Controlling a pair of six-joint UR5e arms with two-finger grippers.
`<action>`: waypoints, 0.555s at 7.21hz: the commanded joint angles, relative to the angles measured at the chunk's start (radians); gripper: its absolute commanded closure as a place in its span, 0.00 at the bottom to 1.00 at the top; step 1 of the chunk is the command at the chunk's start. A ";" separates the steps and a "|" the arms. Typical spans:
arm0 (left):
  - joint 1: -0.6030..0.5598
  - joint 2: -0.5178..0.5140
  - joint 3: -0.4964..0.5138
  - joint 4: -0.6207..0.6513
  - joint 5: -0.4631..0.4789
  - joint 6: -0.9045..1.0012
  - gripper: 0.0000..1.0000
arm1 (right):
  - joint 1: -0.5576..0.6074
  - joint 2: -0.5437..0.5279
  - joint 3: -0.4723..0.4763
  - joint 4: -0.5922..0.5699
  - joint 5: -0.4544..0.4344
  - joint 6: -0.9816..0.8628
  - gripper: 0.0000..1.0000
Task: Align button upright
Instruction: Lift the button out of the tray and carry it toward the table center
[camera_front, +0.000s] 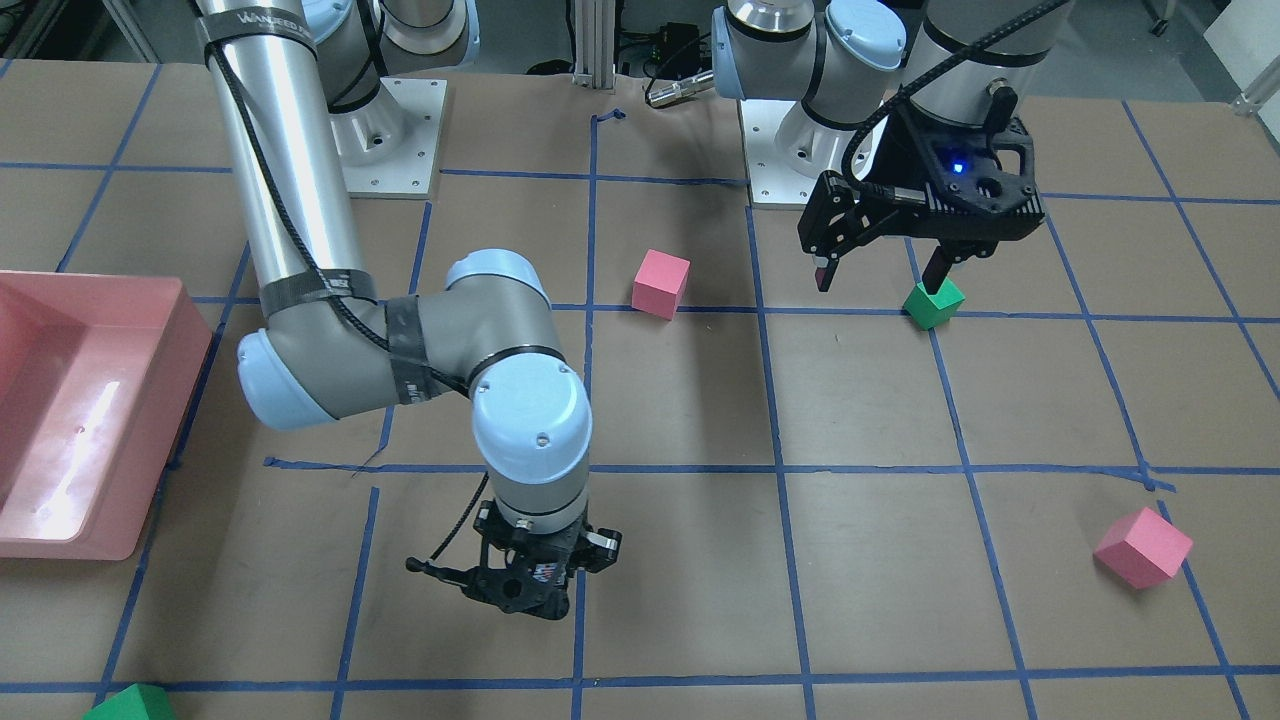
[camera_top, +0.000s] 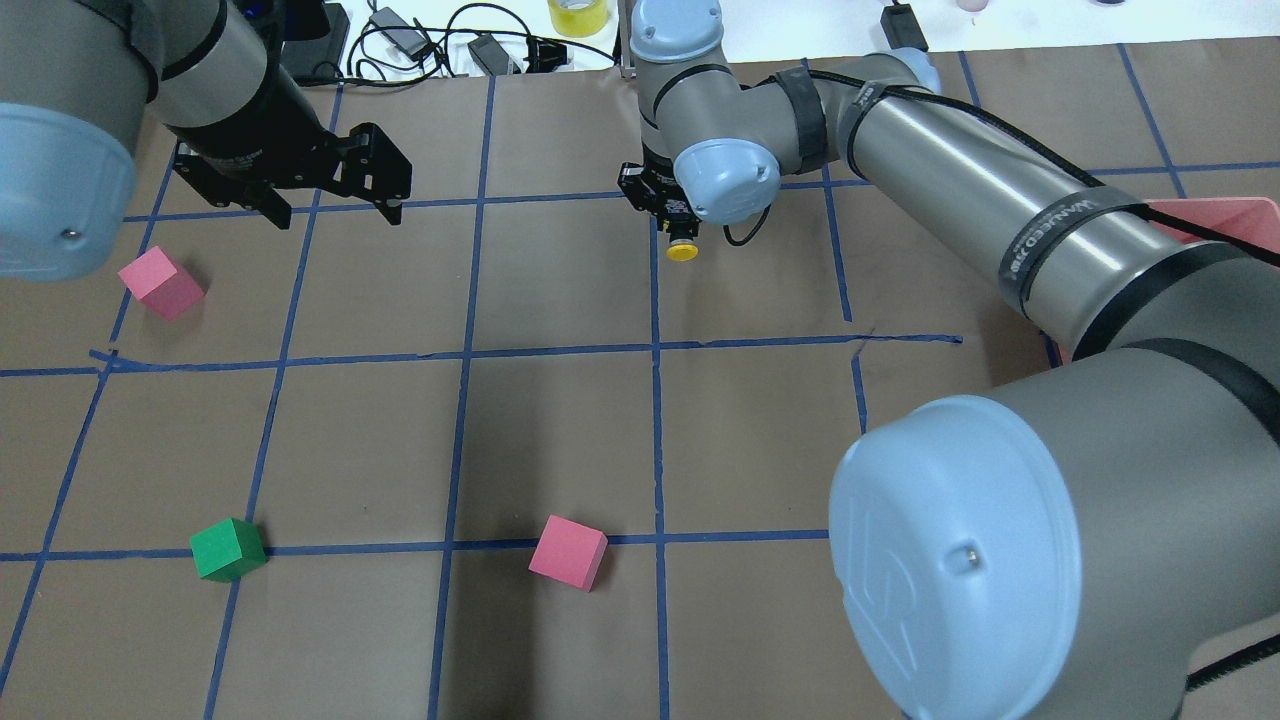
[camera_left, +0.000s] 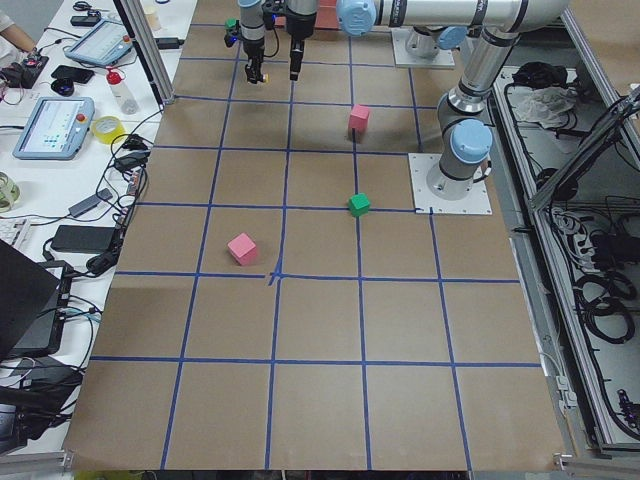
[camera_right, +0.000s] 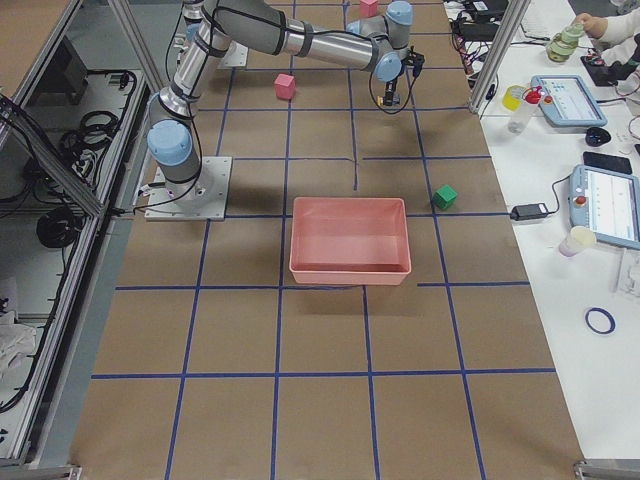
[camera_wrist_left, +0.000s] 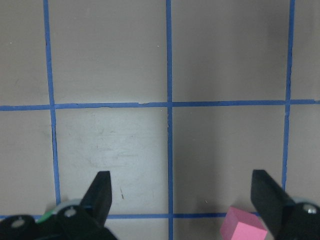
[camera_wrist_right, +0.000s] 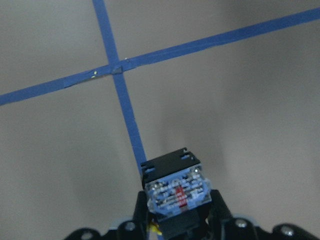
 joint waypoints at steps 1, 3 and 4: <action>0.000 -0.026 0.008 0.174 0.001 0.000 0.00 | 0.040 0.054 -0.019 -0.030 0.013 0.035 1.00; -0.017 -0.035 -0.013 0.182 0.003 -0.021 0.00 | 0.058 0.062 -0.010 -0.032 0.045 0.033 1.00; -0.028 -0.006 -0.071 0.188 0.008 -0.070 0.00 | 0.072 0.062 -0.008 -0.032 0.047 0.026 1.00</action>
